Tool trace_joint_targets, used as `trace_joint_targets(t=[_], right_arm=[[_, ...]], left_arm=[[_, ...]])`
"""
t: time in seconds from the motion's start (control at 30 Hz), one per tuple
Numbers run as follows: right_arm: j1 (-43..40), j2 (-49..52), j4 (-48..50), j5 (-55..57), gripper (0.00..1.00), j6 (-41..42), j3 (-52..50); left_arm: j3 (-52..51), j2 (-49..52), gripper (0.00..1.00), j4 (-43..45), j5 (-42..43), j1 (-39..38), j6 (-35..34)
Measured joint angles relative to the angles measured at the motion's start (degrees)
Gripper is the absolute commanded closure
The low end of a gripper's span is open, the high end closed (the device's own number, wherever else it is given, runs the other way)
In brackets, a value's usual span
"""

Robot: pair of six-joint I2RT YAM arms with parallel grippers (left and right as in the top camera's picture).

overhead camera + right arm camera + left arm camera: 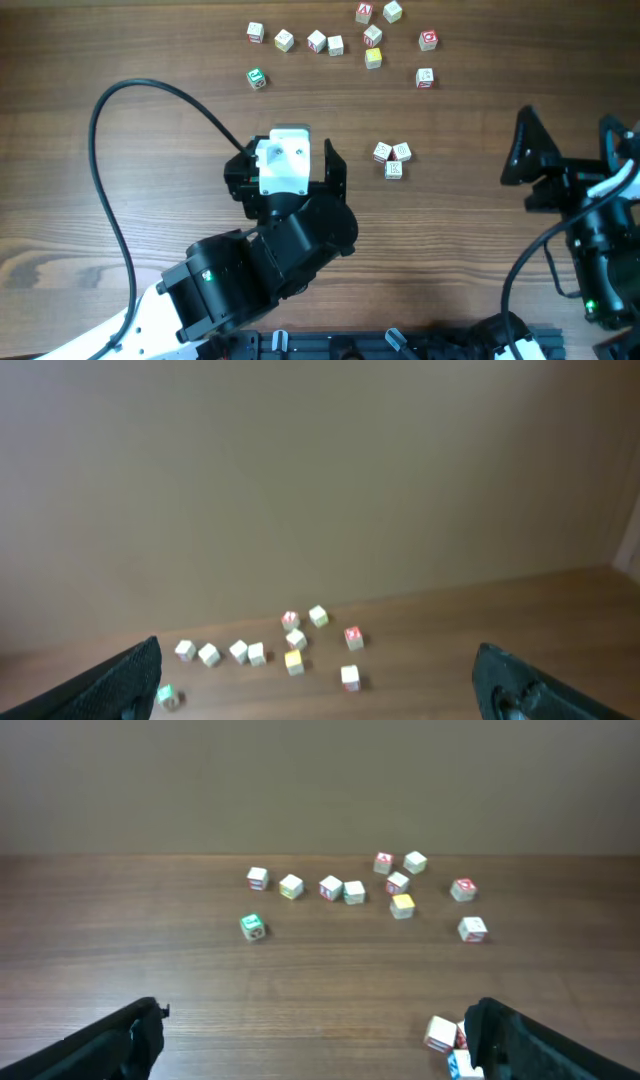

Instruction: Form a circle

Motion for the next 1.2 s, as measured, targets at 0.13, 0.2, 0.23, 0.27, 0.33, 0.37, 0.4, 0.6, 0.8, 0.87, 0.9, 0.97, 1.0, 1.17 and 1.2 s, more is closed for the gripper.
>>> trace_joint_targets(t=[0.13,0.2,0.23,0.27,0.33,0.37,0.4,0.6,0.8,0.87,0.9,0.97,1.0,1.17,1.2], right_arm=[[0.00,3.17,0.17,0.02,0.00,0.00,0.00],[0.00,5.20,0.48,0.02,0.00,0.00,0.00],[0.00,6.78,0.50,0.02,0.00,0.00,0.00],[0.00,7.93,0.09,0.02,0.00,0.00,0.00],[0.00,10.10,-1.70,0.02,0.00,0.00,0.00],[0.00,11.37,-2.64,0.02,0.00,0.00,0.00],[0.00,12.81,-3.54,0.02,0.00,-0.02,0.00],[0.00,19.89,-8.20,7.37,0.00,1.16,-0.07],[-6.40,13.20,-5.40,9.81,0.00,1.60,-5.79],[-10.38,7.30,-0.02,8.41,0.00,0.13,-11.30],[-12.22,3.78,3.69,7.15,0.00,-0.94,-14.75],[-15.72,-5.20,15.28,3.02,0.00,-4.22,-24.90],[-16.68,-7.98,19.76,1.79,0.00,-5.25,-28.41],[-20.92,-26.45,38.32,-6.95,0.00,-8.66,-52.92],[-21.07,-29.11,39.12,-7.72,0.00,-8.61,-56.37]], left_arm=[[0.00,0.00,0.00,0.00,-0.81,0.00,0.00],[0.00,0.00,0.00,0.02,-0.92,0.00,0.00],[0.00,0.00,0.00,0.00,-1.07,-0.02,0.00],[0.00,0.00,0.00,0.00,-1.20,-0.02,0.00],[0.00,0.00,0.00,0.00,-1.22,-0.04,0.00],[0.00,0.04,0.00,0.00,-1.22,-0.04,0.00],[0.00,0.07,0.00,0.00,-1.22,-0.04,0.00],[0.00,0.42,0.00,0.00,-1.22,-0.04,0.00],[0.00,0.42,0.00,-0.02,-1.33,-0.02,0.00],[0.00,0.42,0.00,-0.02,-1.46,-0.04,0.00],[0.00,0.42,0.00,0.00,-1.53,-0.04,0.00],[0.00,0.44,0.00,-0.02,-1.62,-0.04,0.00],[0.00,0.44,0.00,-0.02,-1.62,-0.04,0.02],[0.00,0.52,0.00,-0.07,-1.62,-0.09,0.00],[0.00,0.55,0.00,-0.07,-1.64,-0.09,0.02]])
